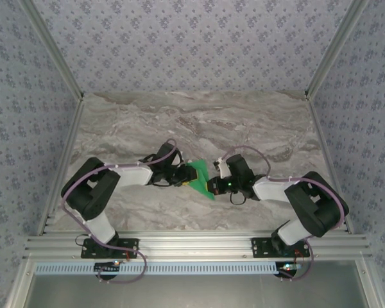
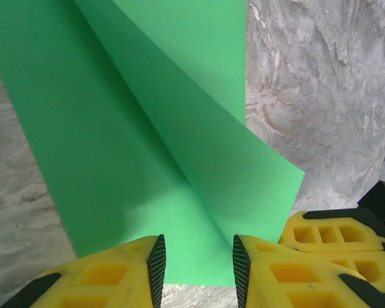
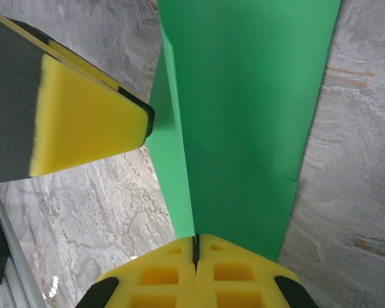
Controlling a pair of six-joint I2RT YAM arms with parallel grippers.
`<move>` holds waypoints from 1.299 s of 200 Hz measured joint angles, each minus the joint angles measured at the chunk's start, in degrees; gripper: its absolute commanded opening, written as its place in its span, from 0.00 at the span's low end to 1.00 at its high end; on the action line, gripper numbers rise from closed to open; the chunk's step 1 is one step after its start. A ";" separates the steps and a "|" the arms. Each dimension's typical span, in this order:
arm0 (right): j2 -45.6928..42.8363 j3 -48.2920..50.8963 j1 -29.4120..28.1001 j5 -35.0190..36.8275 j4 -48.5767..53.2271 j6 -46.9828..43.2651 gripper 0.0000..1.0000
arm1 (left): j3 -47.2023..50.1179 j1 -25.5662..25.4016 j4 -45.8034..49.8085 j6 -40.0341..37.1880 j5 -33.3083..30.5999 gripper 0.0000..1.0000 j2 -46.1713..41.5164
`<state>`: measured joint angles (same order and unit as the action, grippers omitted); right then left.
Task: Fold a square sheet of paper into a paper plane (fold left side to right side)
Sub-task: Fourth fold the wing at the center of the table.
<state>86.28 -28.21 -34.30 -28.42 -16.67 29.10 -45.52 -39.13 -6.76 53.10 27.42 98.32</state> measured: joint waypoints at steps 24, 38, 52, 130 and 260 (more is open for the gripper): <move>0.35 0.24 0.81 -1.22 -0.85 1.49 0.01 | -0.24 0.00 -0.20 0.09 0.00 0.37 1.07; 0.87 0.26 1.05 -1.64 -1.27 2.03 0.01 | -0.42 0.00 -0.42 0.17 0.02 0.38 1.55; 1.46 0.28 1.16 -2.10 -1.55 2.38 0.01 | -0.66 0.00 -0.81 0.20 0.02 0.39 2.10; 2.67 0.83 2.08 -2.97 -3.02 3.52 0.01 | -2.89 0.00 -0.96 0.50 0.46 0.39 4.35; 3.43 2.47 2.95 -4.02 -6.29 5.95 0.02 | -6.34 -0.55 0.70 0.33 -0.02 0.38 6.64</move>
<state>89.71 -25.74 -31.35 -32.45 -22.96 35.05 -51.86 -39.68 -6.07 53.43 27.40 104.97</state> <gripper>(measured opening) 0.027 0.378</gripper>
